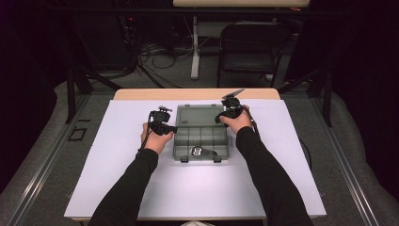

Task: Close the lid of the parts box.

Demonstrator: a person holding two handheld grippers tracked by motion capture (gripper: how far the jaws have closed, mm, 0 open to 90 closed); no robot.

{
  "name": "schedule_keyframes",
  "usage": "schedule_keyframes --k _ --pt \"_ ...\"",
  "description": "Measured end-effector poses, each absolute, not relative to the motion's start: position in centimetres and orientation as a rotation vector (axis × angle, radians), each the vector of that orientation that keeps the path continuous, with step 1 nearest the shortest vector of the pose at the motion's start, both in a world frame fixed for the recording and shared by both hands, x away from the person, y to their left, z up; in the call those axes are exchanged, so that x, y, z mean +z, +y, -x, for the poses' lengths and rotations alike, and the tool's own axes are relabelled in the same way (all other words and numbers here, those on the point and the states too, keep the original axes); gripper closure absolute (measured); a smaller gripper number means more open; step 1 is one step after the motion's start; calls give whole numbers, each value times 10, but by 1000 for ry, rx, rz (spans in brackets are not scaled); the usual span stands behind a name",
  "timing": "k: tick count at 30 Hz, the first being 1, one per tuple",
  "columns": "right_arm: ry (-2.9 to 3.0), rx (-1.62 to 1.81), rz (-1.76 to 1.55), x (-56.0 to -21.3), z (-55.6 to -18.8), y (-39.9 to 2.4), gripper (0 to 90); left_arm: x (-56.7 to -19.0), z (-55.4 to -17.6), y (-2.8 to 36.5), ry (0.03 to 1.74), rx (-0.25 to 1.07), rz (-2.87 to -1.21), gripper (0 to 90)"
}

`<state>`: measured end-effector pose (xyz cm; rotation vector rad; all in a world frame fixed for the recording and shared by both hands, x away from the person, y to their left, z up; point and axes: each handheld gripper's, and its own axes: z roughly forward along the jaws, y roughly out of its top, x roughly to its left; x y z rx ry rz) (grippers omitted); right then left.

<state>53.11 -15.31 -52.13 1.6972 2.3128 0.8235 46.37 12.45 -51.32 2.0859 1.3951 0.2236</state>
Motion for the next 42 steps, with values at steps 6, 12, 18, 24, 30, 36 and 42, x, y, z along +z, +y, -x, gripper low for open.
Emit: schedule_keyframes --k 6,12,18,24,30,36,42 --pt "2320 818 -1709 -522 -532 -152 413 -513 -463 124 1395 227 -2086 853" --pt "2320 828 -1709 -522 -532 -151 401 -513 -463 124 1397 231 -2084 854" --pt "2329 822 -1724 -525 -532 -152 395 -513 -463 124 1391 234 -2090 854" --pt "2323 830 -1744 -529 -533 -152 392 -513 -463 124 1391 236 -2091 853" --pt "2326 850 -1747 -531 -534 -153 379 -513 -463 124 1387 241 -2093 854" --pt "2326 865 -1765 -533 -535 -154 364 -514 -463 124 1385 240 -2093 854" --pt "2323 894 -1784 -535 -535 -156 354 -514 -463 124 1389 238 -2088 854"
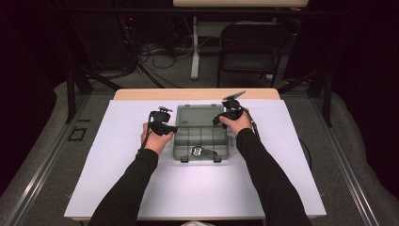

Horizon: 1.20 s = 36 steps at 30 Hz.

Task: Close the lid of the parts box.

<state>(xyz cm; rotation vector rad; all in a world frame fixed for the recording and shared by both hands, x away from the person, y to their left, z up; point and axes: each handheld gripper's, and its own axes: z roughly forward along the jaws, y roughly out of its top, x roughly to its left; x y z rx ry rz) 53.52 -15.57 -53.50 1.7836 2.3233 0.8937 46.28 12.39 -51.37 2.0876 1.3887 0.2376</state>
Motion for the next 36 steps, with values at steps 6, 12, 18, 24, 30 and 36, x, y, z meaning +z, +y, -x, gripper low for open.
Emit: schedule_keyframes --k 6,12,18,24,30,36 --pt "2322 913 -1797 -536 -535 -156 351 -514 -463 124 1385 243 -2092 853" --pt "2321 912 -1793 -536 -535 -155 347 -514 -463 124 1388 240 -2089 854" --pt "2324 895 -1796 -535 -535 -154 347 -514 -463 124 1385 243 -2092 853" --pt "2319 910 -1795 -536 -535 -155 347 -514 -462 124 1387 245 -2087 853" --pt "2325 887 -1795 -535 -535 -155 348 -514 -462 124 1388 240 -2078 854" --pt "2315 899 -1786 -535 -534 -153 353 -514 -462 124 1383 240 -2084 855"
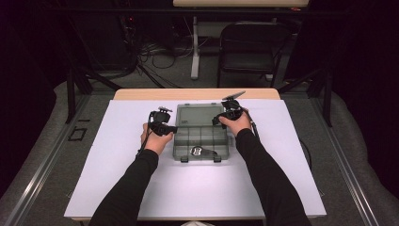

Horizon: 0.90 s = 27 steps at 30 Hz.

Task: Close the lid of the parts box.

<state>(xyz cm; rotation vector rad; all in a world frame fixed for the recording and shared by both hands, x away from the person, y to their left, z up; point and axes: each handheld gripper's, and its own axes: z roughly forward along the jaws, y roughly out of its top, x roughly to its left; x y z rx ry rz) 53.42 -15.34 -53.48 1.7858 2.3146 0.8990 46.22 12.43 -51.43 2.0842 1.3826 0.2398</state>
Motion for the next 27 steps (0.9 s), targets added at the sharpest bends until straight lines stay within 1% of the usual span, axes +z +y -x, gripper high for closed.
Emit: schedule_keyframes --k 9,11,14,20,26,27 --pt "2323 885 -1737 -531 -532 -156 415 -514 -462 124 1379 243 -2087 856" --pt "2325 882 -1729 -530 -532 -157 444 -514 -462 124 1374 243 -2090 855" --pt "2309 907 -1743 -527 -531 -160 500 -514 -462 125 1379 237 -2083 856" --pt "2274 934 -1721 -521 -529 -166 643 -514 -462 125 1381 236 -2082 856" --pt "2264 962 -1710 -516 -527 -173 748 -514 -462 124 1384 241 -2084 858" --pt "2258 949 -1701 -516 -527 -174 800 -514 -462 124 1382 240 -2084 859"
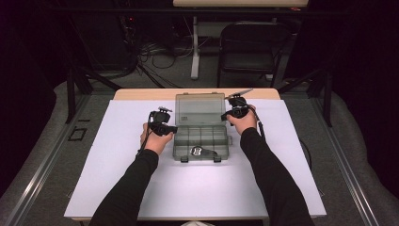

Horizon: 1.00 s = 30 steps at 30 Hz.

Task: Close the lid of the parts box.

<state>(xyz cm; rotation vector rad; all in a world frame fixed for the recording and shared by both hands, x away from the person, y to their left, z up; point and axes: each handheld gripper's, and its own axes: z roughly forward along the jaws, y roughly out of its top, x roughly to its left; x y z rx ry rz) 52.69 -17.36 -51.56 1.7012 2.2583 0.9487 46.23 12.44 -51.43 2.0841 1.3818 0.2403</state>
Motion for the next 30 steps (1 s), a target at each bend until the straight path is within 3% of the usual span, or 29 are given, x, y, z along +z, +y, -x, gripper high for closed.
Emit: schedule_keyframes --k 3,30 --pt "2260 977 -1700 -513 -526 -178 838 -514 -462 124 1381 241 -2085 859" --pt "2282 969 -1632 -513 -524 -178 836 -514 -463 125 1374 244 -2093 858"
